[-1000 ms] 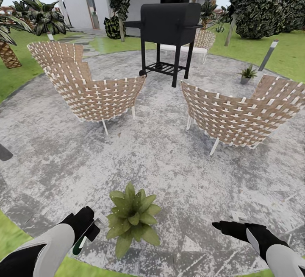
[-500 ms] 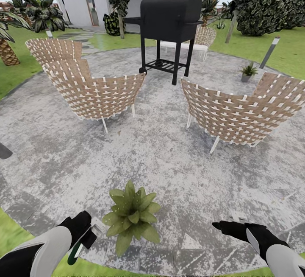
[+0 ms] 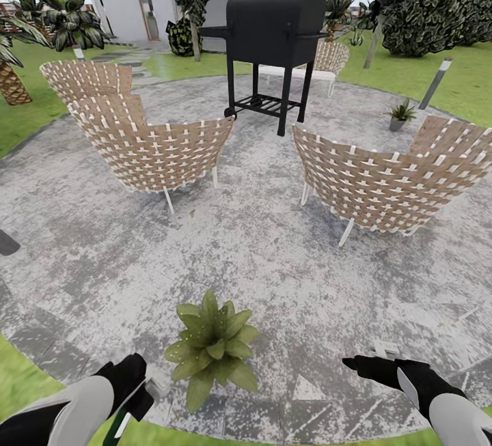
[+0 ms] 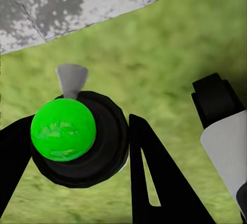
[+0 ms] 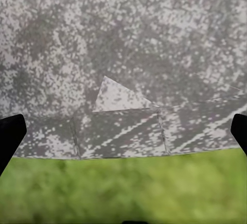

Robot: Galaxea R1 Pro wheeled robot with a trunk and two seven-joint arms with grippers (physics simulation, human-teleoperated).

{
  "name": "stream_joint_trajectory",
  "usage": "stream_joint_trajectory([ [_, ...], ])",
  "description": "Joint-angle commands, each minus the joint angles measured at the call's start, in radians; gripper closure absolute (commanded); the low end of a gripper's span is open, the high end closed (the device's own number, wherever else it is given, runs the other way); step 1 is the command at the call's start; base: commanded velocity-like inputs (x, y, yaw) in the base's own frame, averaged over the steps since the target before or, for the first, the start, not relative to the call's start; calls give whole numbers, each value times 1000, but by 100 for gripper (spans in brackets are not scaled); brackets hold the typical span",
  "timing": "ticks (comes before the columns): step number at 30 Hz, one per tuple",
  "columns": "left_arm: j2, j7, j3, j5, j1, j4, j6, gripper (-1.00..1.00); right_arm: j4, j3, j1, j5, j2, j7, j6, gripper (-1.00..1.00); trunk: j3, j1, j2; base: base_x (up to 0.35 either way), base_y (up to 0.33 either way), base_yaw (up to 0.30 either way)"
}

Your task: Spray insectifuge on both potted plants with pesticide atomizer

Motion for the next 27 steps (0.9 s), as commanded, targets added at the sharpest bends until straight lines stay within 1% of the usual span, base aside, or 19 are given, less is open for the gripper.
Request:
stream_joint_trajectory([
  [1,0,-6,9,-11,0,-4,5,100,-2,-9,0,9,0,6,6,-100,-1,0,0,0,0,0],
  [6,1,-5,11,-11,1,-38,10,100,-1,-9,0,9,0,6,6,-100,-1,0,0,0,0,0],
  [9,1,-5,11,-11,1,-107,50,100,-2,-9,0,9,1,6,6,-100,-1,0,0,0,0,0],
  [13,1,-5,11,-10,1,-155,89,100,-1,-9,0,9,1,6,6,-100,-1,0,0,0,0,0],
  [17,0,-5,10,-9,1,-164,94,100,-2,-9,0,9,0,6,6,-100,-1,0,0,0,0,0],
  [20,-2,-7,7,-9,1,-152,91,100,-1,-9,0,9,0,7,6,-100,-1,0,0,0,0,0],
  [22,-4,-7,7,-10,2,-99,84,100,-1,-9,0,9,0,7,6,-100,-1,0,0,0,0,0],
  [23,-7,-8,6,-11,2,-46,63,100,-1,-9,0,9,0,6,6,-100,-1,0,0,0,0,0],
  [24,-8,-8,6,-11,2,-23,41,100,-1,-9,0,9,0,6,6,-100,-1,0,0,0,0,0],
  [27,-8,-8,6,-11,3,-5,17,100,-1,-9,0,9,0,6,6,-100,-1,0,0,0,0,0],
])
